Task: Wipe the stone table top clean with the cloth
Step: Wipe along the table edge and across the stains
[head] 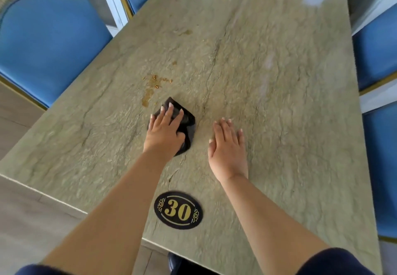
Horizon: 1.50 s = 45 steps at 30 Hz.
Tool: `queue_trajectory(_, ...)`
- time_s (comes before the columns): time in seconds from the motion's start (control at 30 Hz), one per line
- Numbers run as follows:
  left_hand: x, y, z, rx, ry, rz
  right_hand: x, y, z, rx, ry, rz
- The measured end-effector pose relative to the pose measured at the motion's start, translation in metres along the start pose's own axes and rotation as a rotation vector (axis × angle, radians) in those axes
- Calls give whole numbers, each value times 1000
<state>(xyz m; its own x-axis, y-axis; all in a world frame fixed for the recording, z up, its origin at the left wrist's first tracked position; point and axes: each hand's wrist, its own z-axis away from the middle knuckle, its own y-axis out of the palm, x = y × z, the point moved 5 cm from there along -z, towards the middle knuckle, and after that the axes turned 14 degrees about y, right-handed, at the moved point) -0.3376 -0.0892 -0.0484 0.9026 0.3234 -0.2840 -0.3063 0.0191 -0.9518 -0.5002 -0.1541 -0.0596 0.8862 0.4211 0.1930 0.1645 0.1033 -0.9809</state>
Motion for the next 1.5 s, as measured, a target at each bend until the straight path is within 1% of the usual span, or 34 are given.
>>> queue_trajectory(0.1,-14,6,62,-49,118,51,1,0,2,28,-3,29)
queue_trajectory(0.17,-9,7,106,-95,207,88,2,-1,4,52,16,34)
queue_trajectory(0.23,16,6,131,-133,186,91,8,-2,11,97,80,24)
queue_trajectory(0.3,49,0,129,-158,80,30,23,-1,28,134,146,-10)
queue_trajectory(0.37,71,-9,109,-175,-8,-11,47,3,48,148,160,-32)
queue_trajectory(0.47,84,-20,70,-152,-55,3,72,12,65,133,175,-9)
queue_trajectory(0.53,85,-23,57,-105,-36,26,78,15,65,99,219,6)
queue_trajectory(0.57,83,-22,61,-73,9,25,79,15,66,71,238,8)
queue_trajectory(0.6,80,-19,71,-41,91,17,81,16,67,41,245,12)
queue_trajectory(0.73,73,-4,151,70,549,-65,84,18,69,19,320,9)
queue_trajectory(0.8,91,-1,175,89,717,-123,95,20,75,16,406,-15)
queue_trajectory(0.83,105,-2,173,94,761,-147,104,22,81,18,444,-30)
queue_trajectory(0.87,120,-4,165,93,760,-164,114,25,87,16,456,-32)
queue_trajectory(0.9,133,-6,151,82,713,-161,124,28,93,14,445,-19)
queue_trajectory(0.97,153,-17,116,50,526,-131,136,32,102,17,400,18)
queue_trajectory(1.03,161,-22,88,69,348,-134,136,32,101,28,388,30)
queue_trajectory(1.1,155,-23,83,57,289,-133,136,32,99,35,387,45)
queue_trajectory(1.17,144,-21,103,2,352,-123,139,32,99,37,387,53)
queue_trajectory(1.23,134,-14,141,-27,495,-115,141,32,100,38,387,61)
queue_trajectory(1.3,139,-8,171,-3,625,-121,144,31,100,55,399,83)
queue_trajectory(1.33,146,-9,177,9,653,-116,146,30,100,63,415,88)
queue_trajectory(1.4,165,-17,173,29,659,-127,158,27,102,56,437,69)
queue_trajectory(1.5,199,-31,139,51,545,-119,202,30,111,66,347,5)
